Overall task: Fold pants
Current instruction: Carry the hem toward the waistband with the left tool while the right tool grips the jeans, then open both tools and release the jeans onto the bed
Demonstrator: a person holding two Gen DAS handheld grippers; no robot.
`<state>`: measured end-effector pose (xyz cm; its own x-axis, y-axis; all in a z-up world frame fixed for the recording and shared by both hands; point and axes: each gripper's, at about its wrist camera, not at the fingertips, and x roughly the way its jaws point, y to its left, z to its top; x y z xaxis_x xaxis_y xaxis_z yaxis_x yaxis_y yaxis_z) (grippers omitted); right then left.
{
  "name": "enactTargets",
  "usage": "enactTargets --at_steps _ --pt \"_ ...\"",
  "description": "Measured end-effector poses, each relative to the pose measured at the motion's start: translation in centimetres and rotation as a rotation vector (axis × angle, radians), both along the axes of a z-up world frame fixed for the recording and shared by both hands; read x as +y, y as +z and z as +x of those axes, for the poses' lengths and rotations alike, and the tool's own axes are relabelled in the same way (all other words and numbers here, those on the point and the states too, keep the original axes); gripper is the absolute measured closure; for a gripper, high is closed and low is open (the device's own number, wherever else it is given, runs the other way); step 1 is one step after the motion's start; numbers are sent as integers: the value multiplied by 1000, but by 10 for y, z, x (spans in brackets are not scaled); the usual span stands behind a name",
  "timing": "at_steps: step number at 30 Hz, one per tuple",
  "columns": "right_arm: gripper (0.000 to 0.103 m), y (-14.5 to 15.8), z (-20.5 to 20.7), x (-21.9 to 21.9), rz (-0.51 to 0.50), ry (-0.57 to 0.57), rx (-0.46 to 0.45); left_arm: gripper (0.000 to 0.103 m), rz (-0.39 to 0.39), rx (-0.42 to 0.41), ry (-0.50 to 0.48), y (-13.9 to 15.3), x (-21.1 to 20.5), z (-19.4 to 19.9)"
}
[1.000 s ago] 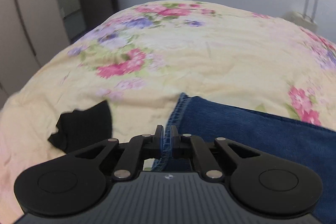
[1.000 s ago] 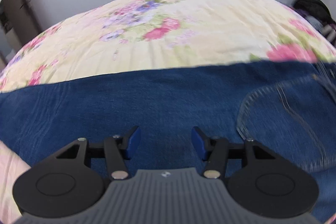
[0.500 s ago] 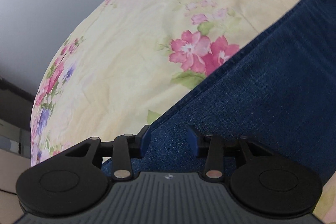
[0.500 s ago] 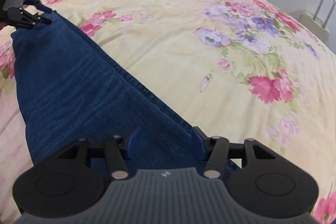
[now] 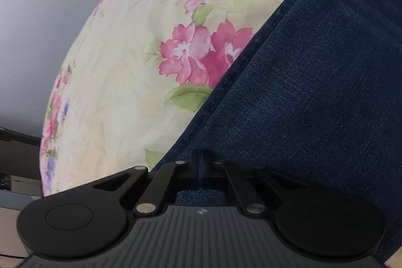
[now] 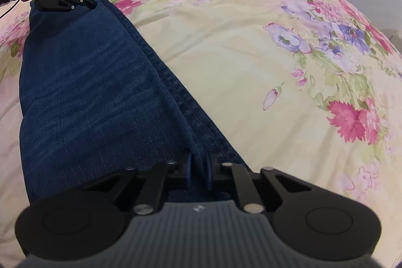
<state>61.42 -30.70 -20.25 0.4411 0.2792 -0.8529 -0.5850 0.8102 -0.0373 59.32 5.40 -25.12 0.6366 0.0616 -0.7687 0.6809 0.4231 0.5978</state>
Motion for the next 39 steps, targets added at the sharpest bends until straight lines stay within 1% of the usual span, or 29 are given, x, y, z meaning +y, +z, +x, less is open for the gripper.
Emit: enactTargets --at_steps 1,4,7,9,10,11,12,14,15,16,17,18,19,21,23,26,28,29,31,33,36,38,39 --pt "103 2 -4 2 -12 2 -22 103 -4 -38 9 0 -1 -5" --pt "103 16 -15 6 -53 12 -104 103 -56 -121 71 14 3 -3" --pt "103 31 -11 4 -63 -9 -152 103 -95 -151 137 27 5 13" --pt "103 30 0 2 -68 -32 -125 103 -86 -179 165 26 1 18" --pt "103 26 5 1 -72 -48 -115 103 -96 -191 177 28 2 19" --pt "103 21 8 2 -81 -58 -112 103 -124 -191 199 31 6 20" --pt "103 15 11 3 -85 -65 -98 97 -158 -179 233 38 12 22" --pt "101 2 17 5 -83 -82 -37 89 -241 -155 306 52 31 22" --pt "96 -1 17 5 -75 -96 -32 82 -290 -141 363 62 47 21" --pt "79 0 16 2 -60 -122 -46 76 -332 -138 413 70 63 18" --pt "71 4 13 -2 -36 -153 -64 74 -372 -137 465 78 79 14" --pt "73 9 9 -7 4 -182 -78 70 -413 -136 523 86 97 10" --pt "73 15 3 -13 55 -215 -85 65 -468 -137 585 92 115 1" --pt "72 26 -15 -23 116 -298 -106 56 -580 -129 709 102 152 -12" --pt "71 32 -37 -35 155 -403 -111 55 -682 -123 797 107 183 -25" --pt "71 32 -77 -55 226 -549 -107 55 -748 -111 872 104 214 -29" --pt "71 29 -106 -65 261 -624 -106 54 -767 -95 891 97 222 -18" --pt "71 26 -119 -69 270 -654 -108 54 -768 -109 894 95 223 -15" --pt "71 20 -140 -77 266 -724 -107 50 -771 -132 893 89 219 -5" --pt "70 15 -156 -87 271 -785 -104 50 -784 -124 890 81 213 9" --pt "70 9 -177 -97 269 -850 -115 50 -729 -149 866 68 198 29" --pt "70 5 -186 -103 274 -880 -122 51 -688 -136 843 59 188 39" --pt "70 3 -187 -105 272 -895 -125 53 -672 -138 837 57 184 42"
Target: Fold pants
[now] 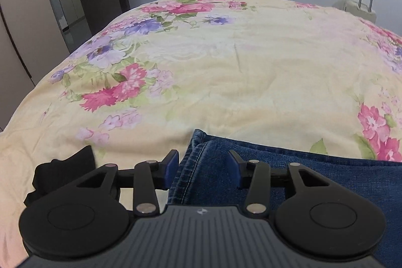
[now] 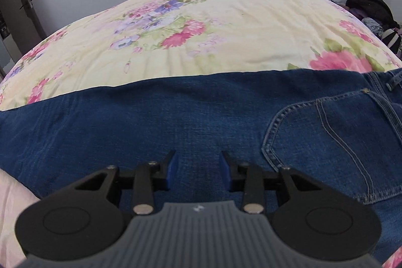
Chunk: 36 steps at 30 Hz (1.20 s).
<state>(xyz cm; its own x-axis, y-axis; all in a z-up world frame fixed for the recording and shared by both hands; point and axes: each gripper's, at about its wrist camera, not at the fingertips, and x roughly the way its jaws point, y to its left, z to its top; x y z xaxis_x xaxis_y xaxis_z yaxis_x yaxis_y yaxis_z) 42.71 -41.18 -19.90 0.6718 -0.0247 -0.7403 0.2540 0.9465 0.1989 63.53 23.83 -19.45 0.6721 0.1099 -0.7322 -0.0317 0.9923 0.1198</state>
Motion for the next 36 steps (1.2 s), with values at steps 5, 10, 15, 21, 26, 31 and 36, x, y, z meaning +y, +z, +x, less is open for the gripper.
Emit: enactTargets --at_steps 5,10,15,21,26,31,36 --pt "70 -5 0 -3 14 -27 -8 82 34 23 -46 -7 -15 1" --pt "70 -6 2 2 8 -21 -25 95 76 -54 -47 10 -23 -14" --pt "70 -4 0 3 14 -16 -37 95 93 -175 -24 47 -26 -22" --pt "70 -2 -2 2 12 -18 -43 95 120 -131 -23 39 -30 5" --pt "70 -3 -3 0 9 -28 -45 80 165 -40 22 7 -27 12" --pt "70 4 -7 1 3 -35 -58 33 91 -86 77 30 -6 -15" --pt "70 12 -12 20 -5 -16 -77 31 -100 -50 176 51 26 -62"
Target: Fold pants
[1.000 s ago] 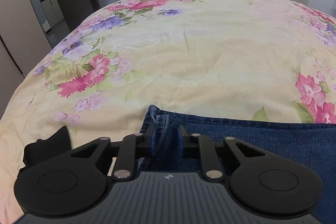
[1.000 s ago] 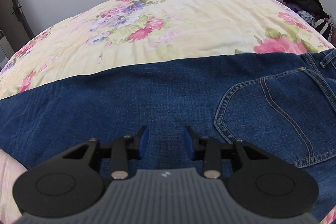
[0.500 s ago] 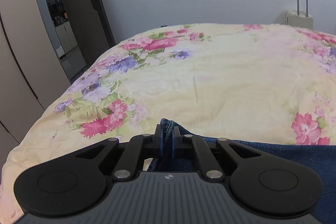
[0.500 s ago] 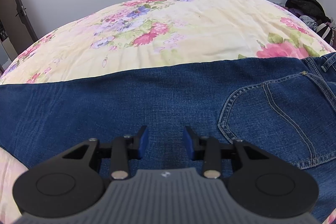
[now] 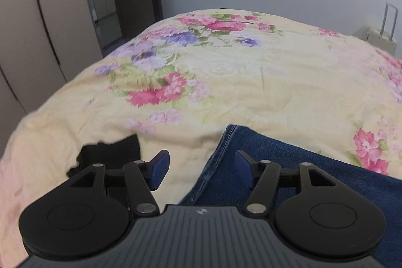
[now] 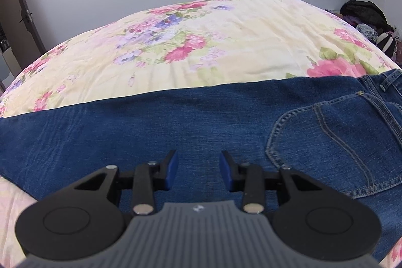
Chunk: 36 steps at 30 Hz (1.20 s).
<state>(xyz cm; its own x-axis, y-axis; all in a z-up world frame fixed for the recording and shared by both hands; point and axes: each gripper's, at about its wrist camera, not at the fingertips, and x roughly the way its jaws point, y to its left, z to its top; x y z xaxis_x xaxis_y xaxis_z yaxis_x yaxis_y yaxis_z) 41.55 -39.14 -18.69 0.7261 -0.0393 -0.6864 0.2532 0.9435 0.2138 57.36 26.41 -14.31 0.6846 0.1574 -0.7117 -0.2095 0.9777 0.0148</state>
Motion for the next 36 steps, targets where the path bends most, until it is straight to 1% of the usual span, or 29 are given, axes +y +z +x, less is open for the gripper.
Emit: enactTargets --at_steps 3,4,6,8,11,13,15,16,17,19,20,22,23,24,25,28,31,33,36 --pt "70 5 -2 24 -9 42 -18 28 -181 34 99 -7 24 -30" --pt "70 7 -2 32 -17 58 -24 27 -258 45 134 -13 33 -41" --pt "70 9 -4 50 -32 89 -39 26 -418 47 212 -28 51 -60" --pt "70 9 -5 61 -19 113 -41 26 -560 55 275 -48 65 -71" --pt "70 7 -5 73 6 131 -37 25 -715 24 345 -76 77 -80" --pt "70 7 -6 80 -1 136 -37 25 -760 -14 364 -87 79 -80" --pt "70 2 -5 82 -1 137 -23 25 -773 -53 376 -95 79 -79" --pt "70 -3 -3 82 -2 139 -4 29 -772 -63 383 -97 79 -78" --pt "70 -11 -2 82 -5 143 35 34 -771 -76 384 -99 79 -77" --pt "71 -26 0 85 -24 163 84 58 -727 -88 379 -98 75 -75" --pt "71 -34 1 87 -45 174 97 60 -705 -88 381 -98 74 -74" --pt "71 -41 0 90 -74 183 100 75 -686 -100 402 -98 73 -75" --pt "71 -43 1 90 -75 182 102 78 -692 -109 410 -97 74 -76" --pt "71 -44 1 90 -73 184 103 85 -700 -118 416 -95 75 -77" --pt "71 -44 1 88 -66 185 104 89 -708 -129 418 -91 77 -78" --pt "71 -45 0 86 -59 190 103 92 -692 -152 394 -74 75 -80" --pt "71 -43 2 86 -64 193 112 93 -656 -194 344 -46 66 -83" --pt "71 -41 5 85 -56 193 115 93 -620 -221 301 -23 54 -83" --pt "71 -34 3 78 -27 189 112 93 -535 -256 232 16 25 -82"
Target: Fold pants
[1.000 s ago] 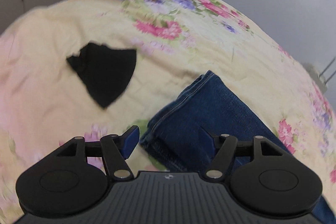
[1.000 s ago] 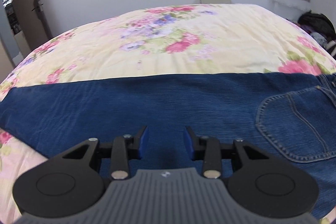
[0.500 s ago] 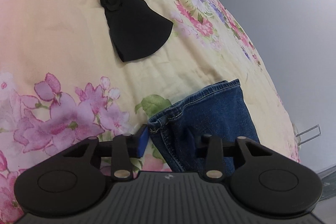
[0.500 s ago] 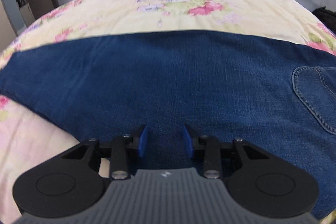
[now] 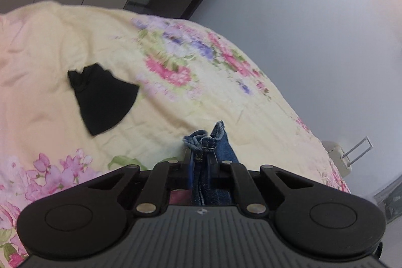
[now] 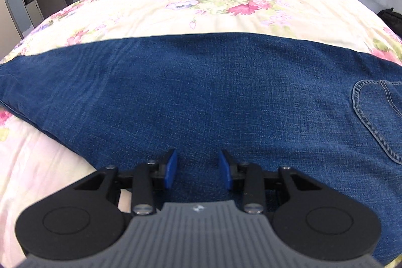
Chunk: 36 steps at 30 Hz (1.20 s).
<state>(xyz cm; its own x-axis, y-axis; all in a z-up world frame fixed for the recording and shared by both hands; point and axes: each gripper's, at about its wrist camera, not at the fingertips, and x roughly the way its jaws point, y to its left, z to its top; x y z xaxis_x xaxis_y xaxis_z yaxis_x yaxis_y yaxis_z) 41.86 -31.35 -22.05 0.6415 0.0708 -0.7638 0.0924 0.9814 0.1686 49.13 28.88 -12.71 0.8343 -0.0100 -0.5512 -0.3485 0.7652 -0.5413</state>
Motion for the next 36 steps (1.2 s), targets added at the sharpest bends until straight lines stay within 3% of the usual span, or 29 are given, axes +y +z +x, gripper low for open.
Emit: enactTargets --at_steps 4,7,12,17,20,23,27,30,33,36 --pt "70 17 -11 -16 61 -41 -27 93 188 -73 -94 58 -68 -7" --pt "70 33 -23 -29 116 -61 -65 93 369 -144 -192 92 -141 -23" --pt "70 52 -45 -46 163 -82 -103 93 594 -231 -350 108 -274 -53" --pt "69 59 -66 -70 223 -104 -116 93 731 -229 -541 75 -394 -75" --pt "69 53 -77 -87 261 -142 -116 93 811 -181 -666 30 -458 -97" --pt "69 38 -83 -112 324 -191 -98 93 856 -72 -811 -26 -505 -120" --pt "69 15 -84 -130 385 -211 -64 89 859 112 -925 -77 -521 -131" --pt "67 7 -84 -135 419 -198 -67 86 686 230 -1008 -86 -503 -122" --pt "63 5 -83 -134 460 -172 -73 74 567 267 -1034 -84 -484 -111" --pt "63 4 -78 -131 509 -143 -84 61 444 234 -1057 -70 -466 -106"
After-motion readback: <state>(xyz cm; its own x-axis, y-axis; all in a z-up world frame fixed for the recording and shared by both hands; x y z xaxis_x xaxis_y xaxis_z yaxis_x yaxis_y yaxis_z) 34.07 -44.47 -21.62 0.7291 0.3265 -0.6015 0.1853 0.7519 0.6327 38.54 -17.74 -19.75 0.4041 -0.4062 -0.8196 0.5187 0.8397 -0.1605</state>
